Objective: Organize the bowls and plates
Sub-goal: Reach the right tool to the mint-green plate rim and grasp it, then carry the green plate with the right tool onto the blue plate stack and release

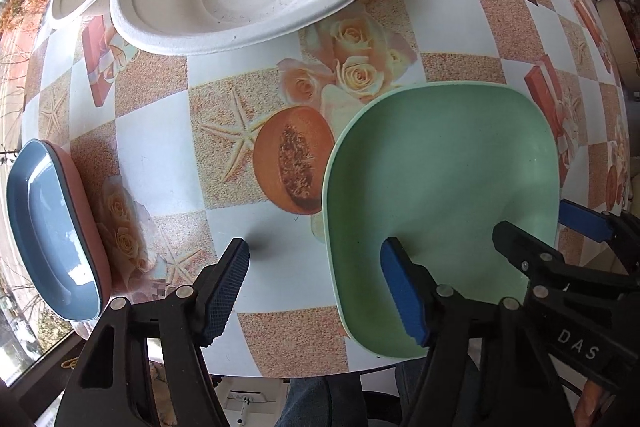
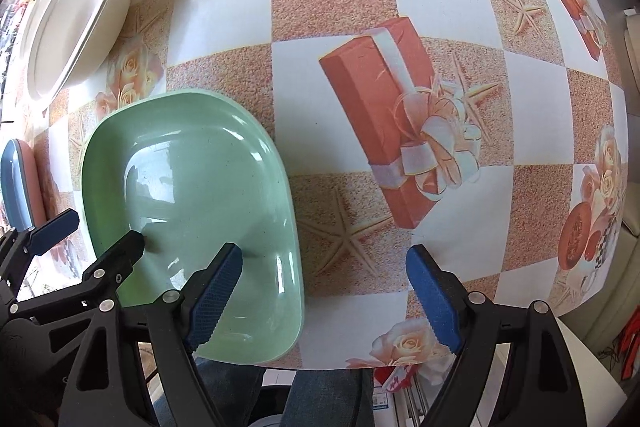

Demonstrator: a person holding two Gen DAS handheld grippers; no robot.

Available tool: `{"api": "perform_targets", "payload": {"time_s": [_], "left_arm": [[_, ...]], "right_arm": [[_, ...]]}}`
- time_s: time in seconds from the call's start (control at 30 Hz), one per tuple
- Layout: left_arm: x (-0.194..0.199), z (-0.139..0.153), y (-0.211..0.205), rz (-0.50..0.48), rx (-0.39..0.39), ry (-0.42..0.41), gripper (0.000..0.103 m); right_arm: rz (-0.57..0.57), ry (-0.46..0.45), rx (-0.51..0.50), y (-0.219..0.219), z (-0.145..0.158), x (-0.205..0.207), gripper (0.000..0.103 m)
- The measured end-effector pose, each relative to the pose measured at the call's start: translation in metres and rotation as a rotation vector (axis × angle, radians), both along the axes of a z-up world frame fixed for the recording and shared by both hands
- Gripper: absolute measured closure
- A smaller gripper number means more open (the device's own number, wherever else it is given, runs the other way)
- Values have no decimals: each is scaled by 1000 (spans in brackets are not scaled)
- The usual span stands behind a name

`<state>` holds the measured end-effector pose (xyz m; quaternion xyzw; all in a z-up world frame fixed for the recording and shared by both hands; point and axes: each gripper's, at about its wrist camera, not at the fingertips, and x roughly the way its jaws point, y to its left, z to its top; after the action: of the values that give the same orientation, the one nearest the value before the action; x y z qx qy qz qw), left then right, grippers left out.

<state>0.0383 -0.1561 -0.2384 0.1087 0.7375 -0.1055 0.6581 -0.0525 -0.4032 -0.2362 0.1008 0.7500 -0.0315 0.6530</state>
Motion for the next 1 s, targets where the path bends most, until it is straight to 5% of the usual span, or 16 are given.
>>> {"api": "perform_targets", "payload": {"time_s": [0.27, 0.6, 1.0], "left_arm": [[-20, 6, -34, -45, -25, 3, 76], [-49, 27, -33, -92, 2, -21, 76], [-81, 37, 27, -67, -27, -48, 76]], "right_arm": [[42, -16, 35, 22, 6, -5, 70], [28, 30, 55, 51, -5, -26, 73], [94, 26, 35, 88, 1, -22, 73]]}}
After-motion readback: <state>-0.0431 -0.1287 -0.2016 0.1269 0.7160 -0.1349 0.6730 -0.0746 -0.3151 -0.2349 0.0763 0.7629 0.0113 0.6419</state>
